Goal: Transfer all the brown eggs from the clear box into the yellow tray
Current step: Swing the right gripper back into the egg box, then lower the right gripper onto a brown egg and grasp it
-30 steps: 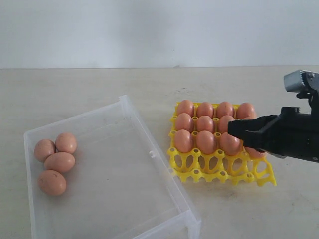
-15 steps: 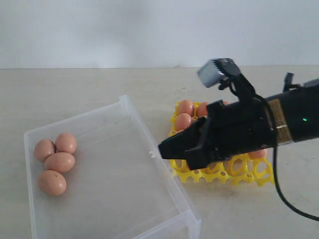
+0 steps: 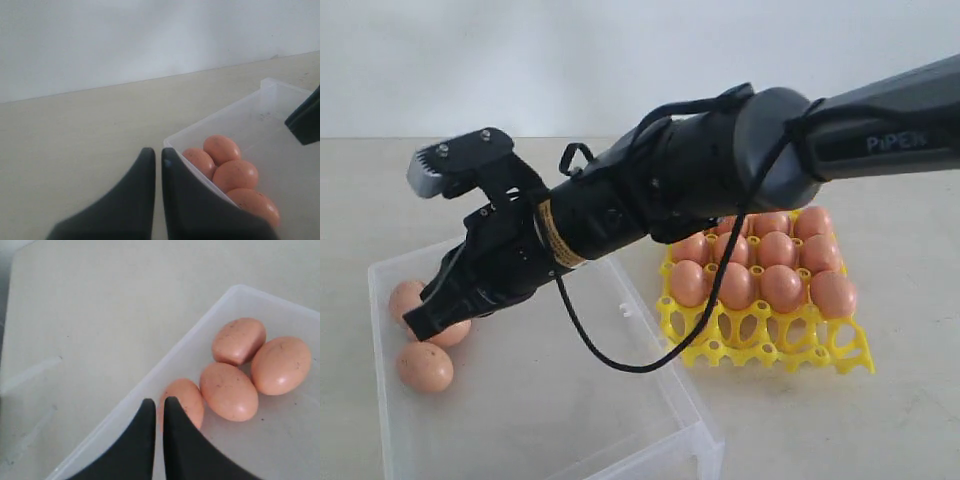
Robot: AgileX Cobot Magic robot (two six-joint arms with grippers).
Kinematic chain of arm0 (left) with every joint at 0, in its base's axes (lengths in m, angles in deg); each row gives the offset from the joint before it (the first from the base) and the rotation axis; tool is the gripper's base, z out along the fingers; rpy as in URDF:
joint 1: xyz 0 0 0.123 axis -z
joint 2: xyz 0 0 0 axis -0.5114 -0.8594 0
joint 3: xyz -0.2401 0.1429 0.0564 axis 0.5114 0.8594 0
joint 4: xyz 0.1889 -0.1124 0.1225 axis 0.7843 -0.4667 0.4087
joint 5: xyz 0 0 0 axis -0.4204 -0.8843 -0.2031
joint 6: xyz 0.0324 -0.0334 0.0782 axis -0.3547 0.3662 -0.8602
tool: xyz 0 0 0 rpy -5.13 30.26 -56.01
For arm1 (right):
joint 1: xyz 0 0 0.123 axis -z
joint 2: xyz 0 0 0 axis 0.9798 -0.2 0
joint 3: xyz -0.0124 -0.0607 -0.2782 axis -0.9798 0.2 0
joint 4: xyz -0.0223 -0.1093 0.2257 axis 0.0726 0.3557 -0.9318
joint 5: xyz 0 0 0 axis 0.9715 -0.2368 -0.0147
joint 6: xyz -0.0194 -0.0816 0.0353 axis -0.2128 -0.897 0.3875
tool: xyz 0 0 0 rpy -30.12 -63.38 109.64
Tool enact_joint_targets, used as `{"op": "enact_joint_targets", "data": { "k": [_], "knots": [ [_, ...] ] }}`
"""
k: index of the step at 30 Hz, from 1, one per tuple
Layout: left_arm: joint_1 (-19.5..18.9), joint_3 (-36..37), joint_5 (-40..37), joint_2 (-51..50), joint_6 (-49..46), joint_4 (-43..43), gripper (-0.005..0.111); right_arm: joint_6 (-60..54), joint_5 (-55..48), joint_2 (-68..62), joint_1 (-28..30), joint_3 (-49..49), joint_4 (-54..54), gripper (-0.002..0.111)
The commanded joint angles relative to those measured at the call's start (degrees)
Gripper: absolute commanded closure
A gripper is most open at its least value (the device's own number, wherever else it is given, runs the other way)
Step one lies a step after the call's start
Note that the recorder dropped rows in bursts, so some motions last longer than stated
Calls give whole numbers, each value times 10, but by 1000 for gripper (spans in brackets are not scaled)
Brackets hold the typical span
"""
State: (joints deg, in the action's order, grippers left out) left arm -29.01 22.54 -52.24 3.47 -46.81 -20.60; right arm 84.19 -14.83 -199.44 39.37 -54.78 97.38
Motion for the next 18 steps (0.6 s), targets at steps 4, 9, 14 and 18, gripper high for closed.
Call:
{"op": "enact_joint_targets", "data": {
  "k": [4, 9, 14, 18],
  "knots": [
    [2, 2, 4, 2, 0, -4, 103, -186, -185, -18, -106, -8, 2, 102],
    [2, 2, 4, 2, 0, -4, 103, -188, -286, -45, -128, -8, 2, 58],
    [2, 2, 4, 2, 0, -4, 103, -189, -287, -72, -128, -8, 2, 57],
    [2, 2, 4, 2, 0, -4, 103, -189, -301, -85, -128, -8, 2, 57]
  ]
}}
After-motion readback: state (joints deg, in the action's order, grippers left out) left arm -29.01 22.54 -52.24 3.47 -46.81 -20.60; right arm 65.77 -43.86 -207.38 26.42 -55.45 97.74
